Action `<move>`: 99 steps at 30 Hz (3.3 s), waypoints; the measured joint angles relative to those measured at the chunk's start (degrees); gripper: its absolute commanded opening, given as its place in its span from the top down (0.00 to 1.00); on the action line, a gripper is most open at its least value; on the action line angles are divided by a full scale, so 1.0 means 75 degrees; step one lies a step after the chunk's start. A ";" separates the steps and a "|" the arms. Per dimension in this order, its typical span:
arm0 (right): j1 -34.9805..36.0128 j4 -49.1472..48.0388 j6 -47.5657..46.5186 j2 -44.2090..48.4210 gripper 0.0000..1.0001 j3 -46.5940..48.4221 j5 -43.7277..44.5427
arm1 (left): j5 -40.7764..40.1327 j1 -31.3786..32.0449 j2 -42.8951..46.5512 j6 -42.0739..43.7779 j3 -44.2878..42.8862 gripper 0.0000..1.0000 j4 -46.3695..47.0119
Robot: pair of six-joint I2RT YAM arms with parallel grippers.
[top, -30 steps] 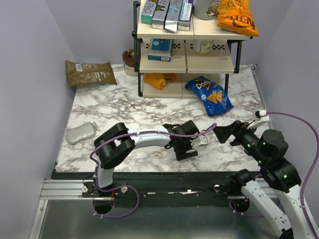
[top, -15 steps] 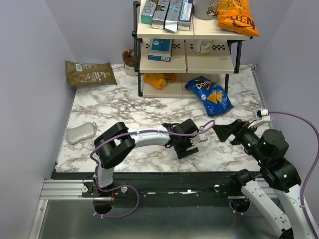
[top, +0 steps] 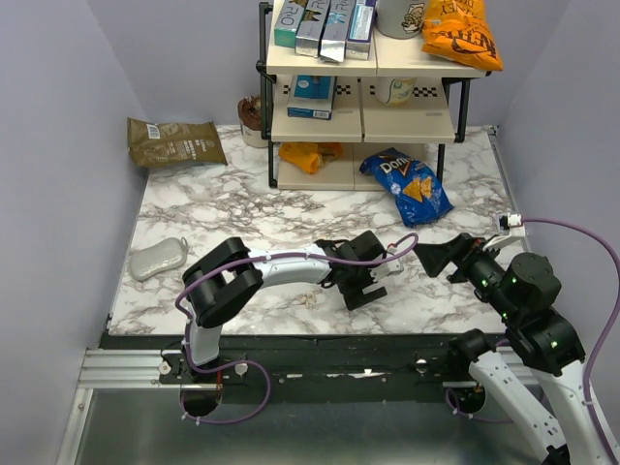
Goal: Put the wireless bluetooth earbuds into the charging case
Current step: Pick up the charging case at the center of the board, then open the charging case.
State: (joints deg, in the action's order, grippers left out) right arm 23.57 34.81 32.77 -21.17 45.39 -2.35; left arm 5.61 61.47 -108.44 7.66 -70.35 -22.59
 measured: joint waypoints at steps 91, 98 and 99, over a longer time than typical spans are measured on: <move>0.3150 -0.1320 -0.2092 -0.5604 0.04 0.1571 -0.0778 | -0.0536 -0.0577 0.6959 0.0044 0.6910 1.00 0.8349; 0.3150 -0.1376 -0.2090 -0.5913 0.05 0.1614 -0.0755 | -0.0551 -0.0460 0.7087 0.0119 0.6910 1.00 0.8303; 0.3150 -0.1387 -0.2090 -0.5948 0.05 0.1644 -0.0755 | -0.0560 -0.0440 0.7099 0.0125 0.6910 1.00 0.8294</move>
State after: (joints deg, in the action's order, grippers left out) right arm 47.20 24.40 17.10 -65.78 57.71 -8.01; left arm 1.41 58.17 -55.20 8.60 -18.52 39.62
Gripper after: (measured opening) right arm 0.957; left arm 0.726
